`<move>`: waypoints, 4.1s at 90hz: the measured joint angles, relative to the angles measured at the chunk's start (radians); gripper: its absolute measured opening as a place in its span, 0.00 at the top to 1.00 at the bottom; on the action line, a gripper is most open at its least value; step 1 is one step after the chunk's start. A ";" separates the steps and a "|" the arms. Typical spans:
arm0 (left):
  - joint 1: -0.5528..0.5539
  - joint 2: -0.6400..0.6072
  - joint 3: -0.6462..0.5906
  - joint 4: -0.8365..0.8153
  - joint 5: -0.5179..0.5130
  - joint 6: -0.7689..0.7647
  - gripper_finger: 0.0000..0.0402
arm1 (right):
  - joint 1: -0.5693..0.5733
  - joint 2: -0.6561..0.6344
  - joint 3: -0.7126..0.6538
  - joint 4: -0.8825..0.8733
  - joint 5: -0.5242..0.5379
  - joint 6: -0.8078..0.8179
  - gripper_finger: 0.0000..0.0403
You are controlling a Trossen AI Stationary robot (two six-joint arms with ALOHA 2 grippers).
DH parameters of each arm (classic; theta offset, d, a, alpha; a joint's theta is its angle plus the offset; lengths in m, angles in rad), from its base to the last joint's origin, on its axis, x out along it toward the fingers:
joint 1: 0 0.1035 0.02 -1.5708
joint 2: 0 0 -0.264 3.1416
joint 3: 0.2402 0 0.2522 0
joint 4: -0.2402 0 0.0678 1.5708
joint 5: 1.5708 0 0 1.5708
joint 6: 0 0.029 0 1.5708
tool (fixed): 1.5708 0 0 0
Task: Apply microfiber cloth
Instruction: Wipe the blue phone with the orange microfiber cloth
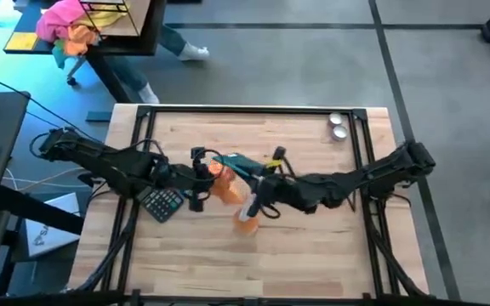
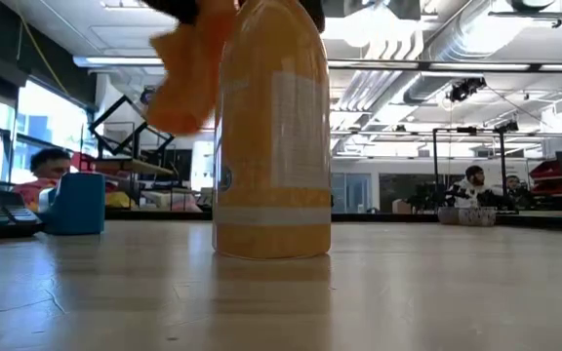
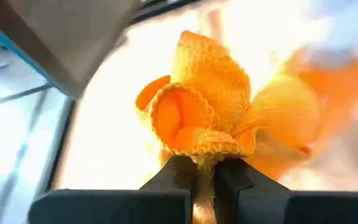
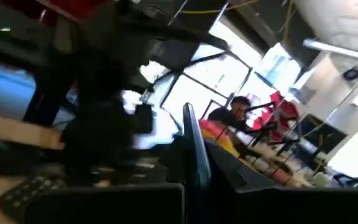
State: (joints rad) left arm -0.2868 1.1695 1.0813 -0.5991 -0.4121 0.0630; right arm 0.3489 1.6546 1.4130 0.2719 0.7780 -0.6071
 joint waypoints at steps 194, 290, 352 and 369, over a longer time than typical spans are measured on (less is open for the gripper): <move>0.060 0.584 -0.057 0.292 0.133 -0.129 0.99 | 0.127 -0.423 0.001 -1.039 0.028 0.685 1.00; 0.552 1.055 0.337 0.656 0.379 0.021 0.99 | -0.113 -0.370 -0.003 -0.961 -0.128 0.607 1.00; 0.516 1.403 0.877 0.563 0.250 0.100 0.99 | -0.087 -0.339 -0.003 -0.935 -0.203 0.652 1.00; 0.603 1.355 0.878 0.355 0.253 -0.007 0.99 | -0.087 -0.339 -0.003 -0.934 -0.203 0.647 1.00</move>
State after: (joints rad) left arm 0.3164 2.5246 1.9595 -0.2444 -0.1590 0.0557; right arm 0.2615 1.3152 1.4101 -0.6622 0.5750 0.0395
